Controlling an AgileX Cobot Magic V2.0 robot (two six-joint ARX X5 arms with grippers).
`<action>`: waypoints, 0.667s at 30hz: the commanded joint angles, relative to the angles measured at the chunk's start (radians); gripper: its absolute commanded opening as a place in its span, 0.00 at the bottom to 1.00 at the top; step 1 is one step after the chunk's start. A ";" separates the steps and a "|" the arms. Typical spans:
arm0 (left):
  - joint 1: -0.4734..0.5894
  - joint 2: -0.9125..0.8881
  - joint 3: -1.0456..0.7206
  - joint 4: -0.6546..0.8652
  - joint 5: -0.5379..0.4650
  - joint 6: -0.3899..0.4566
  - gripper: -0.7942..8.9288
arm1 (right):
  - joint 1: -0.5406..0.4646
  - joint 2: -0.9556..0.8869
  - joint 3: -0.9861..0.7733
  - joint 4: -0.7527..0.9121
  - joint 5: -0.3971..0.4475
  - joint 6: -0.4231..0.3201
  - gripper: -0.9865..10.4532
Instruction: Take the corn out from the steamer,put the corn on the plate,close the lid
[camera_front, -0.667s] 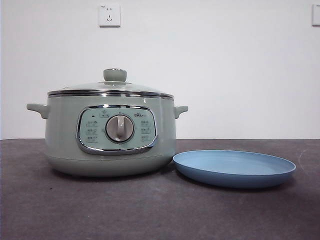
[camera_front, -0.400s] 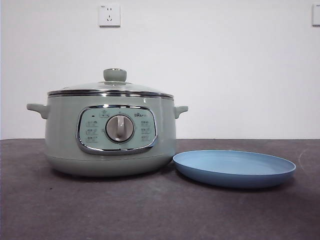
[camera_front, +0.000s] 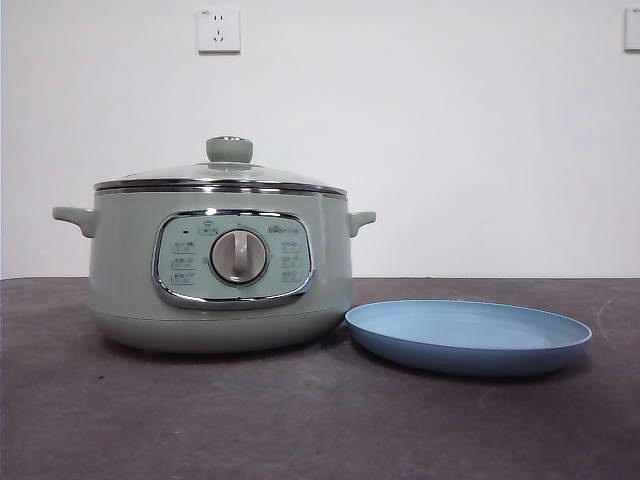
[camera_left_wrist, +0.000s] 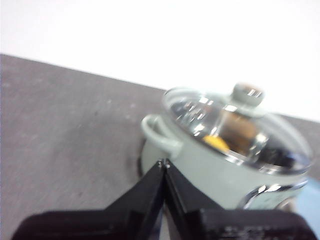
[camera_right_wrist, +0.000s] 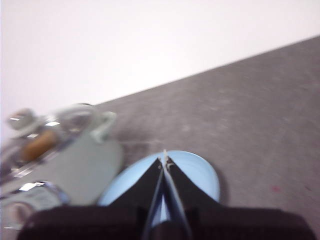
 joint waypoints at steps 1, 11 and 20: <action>0.002 0.021 0.051 -0.029 0.030 -0.024 0.07 | 0.001 0.075 0.073 0.003 -0.066 0.012 0.08; 0.002 0.167 0.296 -0.230 0.241 0.022 0.07 | 0.001 0.399 0.461 -0.323 -0.354 -0.230 0.08; 0.002 0.337 0.530 -0.414 0.380 0.108 0.07 | 0.011 0.616 0.798 -0.669 -0.465 -0.445 0.08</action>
